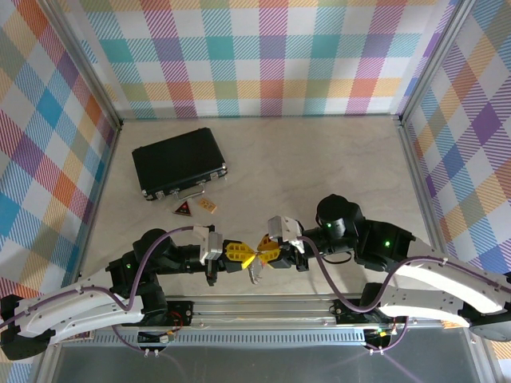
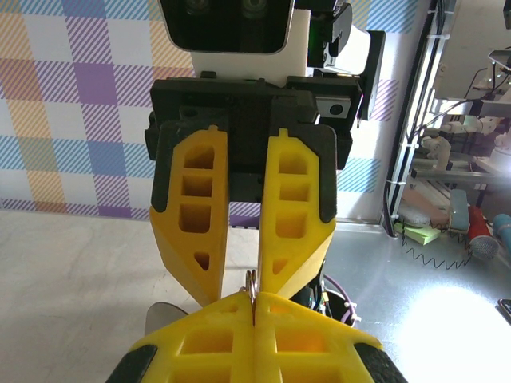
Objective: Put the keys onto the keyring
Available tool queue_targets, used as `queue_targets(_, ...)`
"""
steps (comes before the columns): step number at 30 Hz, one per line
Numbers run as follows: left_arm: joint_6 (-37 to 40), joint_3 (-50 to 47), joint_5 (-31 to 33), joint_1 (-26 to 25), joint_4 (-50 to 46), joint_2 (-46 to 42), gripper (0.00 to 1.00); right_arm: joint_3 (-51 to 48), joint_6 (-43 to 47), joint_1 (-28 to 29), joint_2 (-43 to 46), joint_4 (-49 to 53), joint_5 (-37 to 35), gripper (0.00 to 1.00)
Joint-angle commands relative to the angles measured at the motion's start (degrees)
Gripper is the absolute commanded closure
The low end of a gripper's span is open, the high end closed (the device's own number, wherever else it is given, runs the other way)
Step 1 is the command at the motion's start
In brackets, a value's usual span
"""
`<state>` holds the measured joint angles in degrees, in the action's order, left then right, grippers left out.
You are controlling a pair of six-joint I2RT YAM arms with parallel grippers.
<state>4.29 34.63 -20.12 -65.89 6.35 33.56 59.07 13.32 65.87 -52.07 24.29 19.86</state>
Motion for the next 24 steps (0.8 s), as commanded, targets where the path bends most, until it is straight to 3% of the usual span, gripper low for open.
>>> queue_targets(1, 0.45, 0.26, -0.88, -0.12, 3.06, -1.31, 1.00, -0.71, -0.49, 0.23, -0.29, -2.19, 1.37, 0.84)
queue_targets(7, 0.79, 0.35, -0.38, -0.12, 2.32, -1.14, 1.00, -1.02, -0.18, 0.23, -0.63, -2.63, 2.26, 0.99)
queue_targets(12, 2.48, 1.84, 3.90, -0.10, -2.99, -0.33, 1.00, -0.41, 0.78, 0.25, -0.96, -0.56, 1.51, 1.00)
queue_targets(17, 5.37, 5.64, 8.69, -0.12, -13.11, 1.28, 0.81, 2.86, 3.31, 0.23, -1.99, 7.06, -4.45, 1.00)
queue_targets(24, 7.78, 8.64, 10.07, -0.14, -19.40, 4.89, 0.70, 7.40, 5.66, 0.24, -5.18, 15.08, -6.68, 1.00)
